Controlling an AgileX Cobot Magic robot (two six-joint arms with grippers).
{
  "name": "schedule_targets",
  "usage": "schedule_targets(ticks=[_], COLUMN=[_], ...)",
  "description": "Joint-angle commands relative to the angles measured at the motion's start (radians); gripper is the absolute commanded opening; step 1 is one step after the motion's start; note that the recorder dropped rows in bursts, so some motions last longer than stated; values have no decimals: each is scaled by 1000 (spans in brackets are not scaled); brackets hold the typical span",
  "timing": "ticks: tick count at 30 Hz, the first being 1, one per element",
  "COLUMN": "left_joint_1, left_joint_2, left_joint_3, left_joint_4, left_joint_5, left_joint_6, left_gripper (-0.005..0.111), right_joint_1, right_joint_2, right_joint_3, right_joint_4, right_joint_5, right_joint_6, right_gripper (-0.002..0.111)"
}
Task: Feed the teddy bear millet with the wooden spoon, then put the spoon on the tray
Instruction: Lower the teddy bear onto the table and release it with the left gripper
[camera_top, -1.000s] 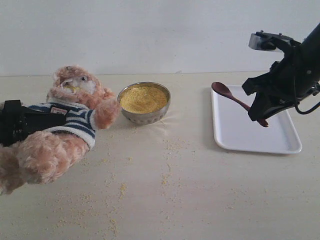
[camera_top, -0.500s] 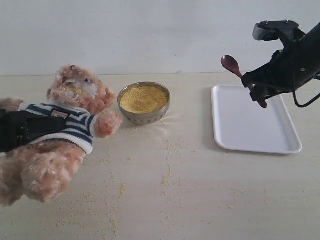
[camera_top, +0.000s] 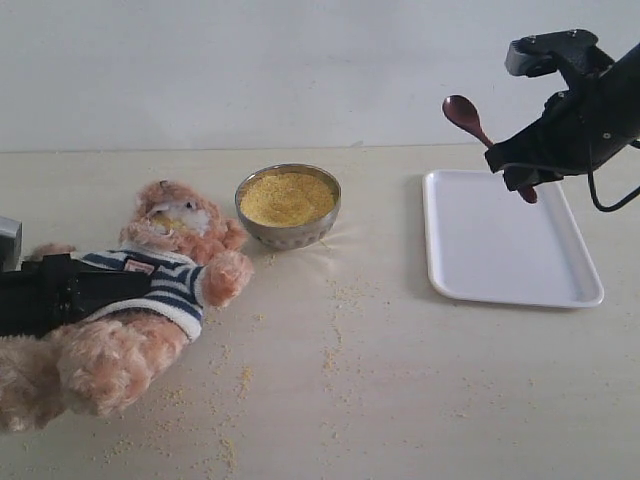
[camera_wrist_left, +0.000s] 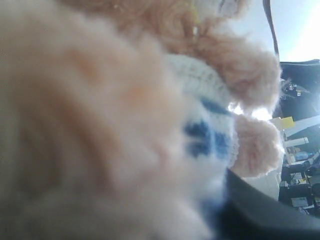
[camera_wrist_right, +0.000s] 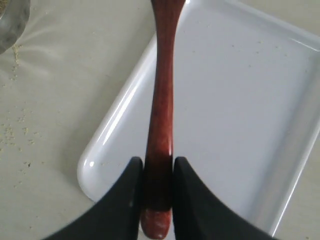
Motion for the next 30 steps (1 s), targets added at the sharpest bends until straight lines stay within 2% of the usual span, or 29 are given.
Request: schedule_targets(ticks=[1, 17, 19, 21, 24, 25, 27, 30], left_joint_1=[-1, -1, -1, -1, -1, -1, -1, -1], left_joint_2=[4, 4, 4, 4, 4, 4, 4, 4], left_joint_3=[-3, -3, -3, -3, -3, -3, -3, -3], left_joint_4=[-11, -11, -11, -11, -11, -11, -11, -11], left_joint_5=[-33, -90, -88, -88, -88, -88, -88, -70], left_joint_6=[8, -16, -16, -16, -16, -16, -16, -16], left_gripper=[5, 5, 9, 18, 45, 68, 89, 89], right_joint_1=[-6, -6, -6, -6, -6, -6, -6, -6], right_joint_2=[-4, -4, -4, -4, -4, -4, -4, -4], right_joint_3=[4, 4, 4, 4, 4, 4, 4, 4], right_joint_4=[0, 4, 6, 7, 12, 12, 15, 15], right_joint_5=[7, 34, 36, 41, 41, 41, 41, 41], right_joint_6=[-11, -7, -7, -7, -7, -7, -7, -7], right_gripper=[0, 0, 0, 0, 0, 0, 0, 0])
